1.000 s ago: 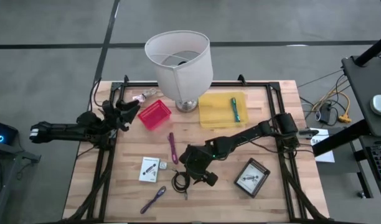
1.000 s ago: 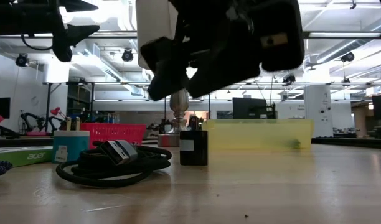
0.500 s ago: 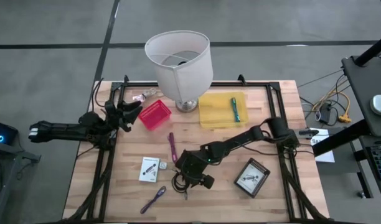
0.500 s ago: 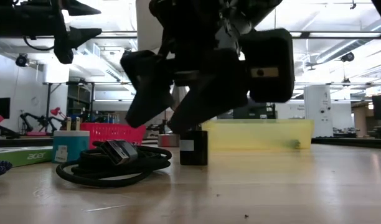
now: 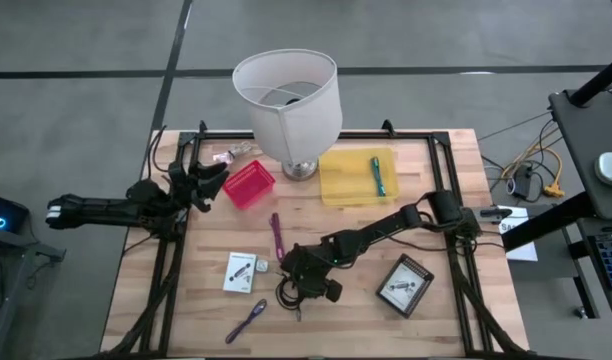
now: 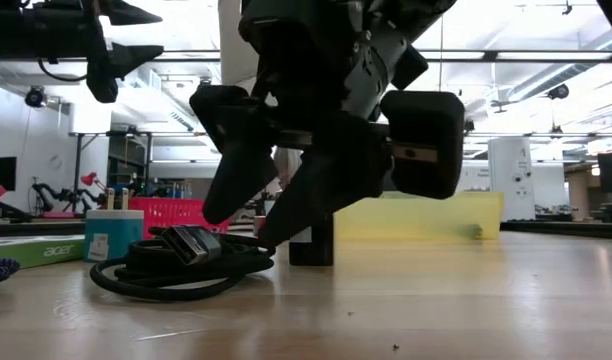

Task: Pick and place items into bin
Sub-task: Put the black charger cable into the yellow bin

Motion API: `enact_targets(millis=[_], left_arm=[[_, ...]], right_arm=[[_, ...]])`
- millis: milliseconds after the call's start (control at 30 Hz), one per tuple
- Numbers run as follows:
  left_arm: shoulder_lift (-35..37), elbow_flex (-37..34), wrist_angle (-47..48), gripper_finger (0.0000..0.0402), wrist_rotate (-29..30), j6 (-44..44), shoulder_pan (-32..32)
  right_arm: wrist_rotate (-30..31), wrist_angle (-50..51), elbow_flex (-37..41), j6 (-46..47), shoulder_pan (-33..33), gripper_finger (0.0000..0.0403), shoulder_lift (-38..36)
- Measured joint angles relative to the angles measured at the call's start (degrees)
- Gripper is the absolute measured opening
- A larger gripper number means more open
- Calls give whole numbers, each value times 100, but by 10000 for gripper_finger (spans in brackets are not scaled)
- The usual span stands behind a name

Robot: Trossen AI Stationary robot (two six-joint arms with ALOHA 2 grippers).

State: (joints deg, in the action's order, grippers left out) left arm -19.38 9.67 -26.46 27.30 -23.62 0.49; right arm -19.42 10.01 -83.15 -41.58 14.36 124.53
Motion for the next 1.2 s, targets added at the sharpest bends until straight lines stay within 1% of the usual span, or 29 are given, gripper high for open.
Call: enact_targets(millis=[167,267,633,833,967,1067,1200], left_arm=[[0,0,0,210,0,0,0],[0,-2,1,210,-1,-1,1],[-1,-2,-2,210,1,-2,0],[9,-4,2,210,-2,0,0],[7,-7,-2,210,1,0,2],[7,-7,-2,210,1,-2,2],[7,-7,-2,210,1,0,2]], right_arm=[[-12,52,2,-313,78,174,11],[-9,66,2,-343,95,163,33],[0,65,7,-297,102,101,35],[-18,50,4,218,102,63,195],[-40,-35,-15,227,119,43,315],[-30,-38,-15,321,136,31,309],[-8,21,-10,672,137,15,238]])
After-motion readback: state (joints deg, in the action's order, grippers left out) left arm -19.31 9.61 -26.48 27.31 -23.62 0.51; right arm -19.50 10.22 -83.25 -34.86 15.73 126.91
